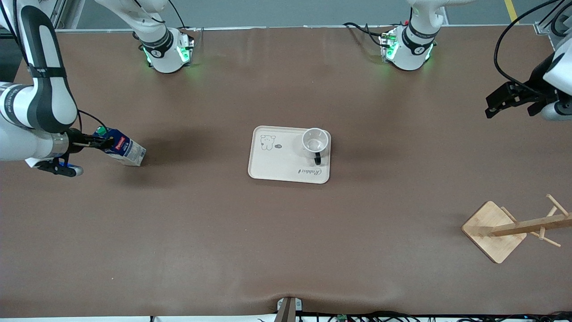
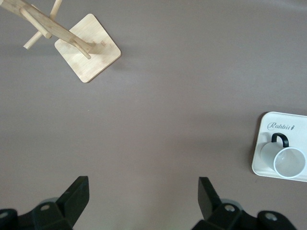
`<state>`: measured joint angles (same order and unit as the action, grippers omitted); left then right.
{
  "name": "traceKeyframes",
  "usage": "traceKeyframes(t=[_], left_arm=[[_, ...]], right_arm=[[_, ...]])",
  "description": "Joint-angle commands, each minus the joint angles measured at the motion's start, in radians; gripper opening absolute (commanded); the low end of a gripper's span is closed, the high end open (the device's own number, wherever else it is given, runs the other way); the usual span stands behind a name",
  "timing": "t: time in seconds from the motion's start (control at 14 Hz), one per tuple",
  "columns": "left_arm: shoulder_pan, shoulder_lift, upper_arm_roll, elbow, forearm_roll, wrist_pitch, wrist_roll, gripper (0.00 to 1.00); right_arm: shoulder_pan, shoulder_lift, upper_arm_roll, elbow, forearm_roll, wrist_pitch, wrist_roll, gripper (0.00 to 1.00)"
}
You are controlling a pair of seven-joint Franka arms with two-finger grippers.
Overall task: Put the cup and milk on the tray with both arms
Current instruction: 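Lift the milk carton with the right gripper and carry it to the tray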
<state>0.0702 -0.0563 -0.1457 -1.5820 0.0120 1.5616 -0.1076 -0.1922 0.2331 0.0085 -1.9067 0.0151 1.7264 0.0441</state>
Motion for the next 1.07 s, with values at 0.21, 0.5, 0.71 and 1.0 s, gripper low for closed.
traceKeyframes(t=[0.21, 0.5, 0.71, 1.0], left_arm=[[-0.006, -0.033, 0.009, -0.033, -0.017, 0.020, 0.022, 1.00], [-0.027, -0.043, 0.046, -0.033, -0.018, 0.017, 0.023, 1.00], [-0.056, -0.048, 0.067, -0.035, -0.017, 0.008, 0.025, 1.00], [-0.055, -0.062, 0.063, -0.033, -0.017, -0.009, 0.026, 1.00]], right_arm=[[0.054, 0.057, 0.010, 0.329, 0.141, -0.123, -0.004, 0.00], [0.140, 0.162, 0.007, 0.438, 0.402, -0.125, 0.063, 0.00], [0.261, 0.192, 0.008, 0.475, 0.385, -0.125, 0.258, 0.00], [0.433, 0.195, 0.008, 0.491, 0.385, -0.117, 0.413, 0.00]])
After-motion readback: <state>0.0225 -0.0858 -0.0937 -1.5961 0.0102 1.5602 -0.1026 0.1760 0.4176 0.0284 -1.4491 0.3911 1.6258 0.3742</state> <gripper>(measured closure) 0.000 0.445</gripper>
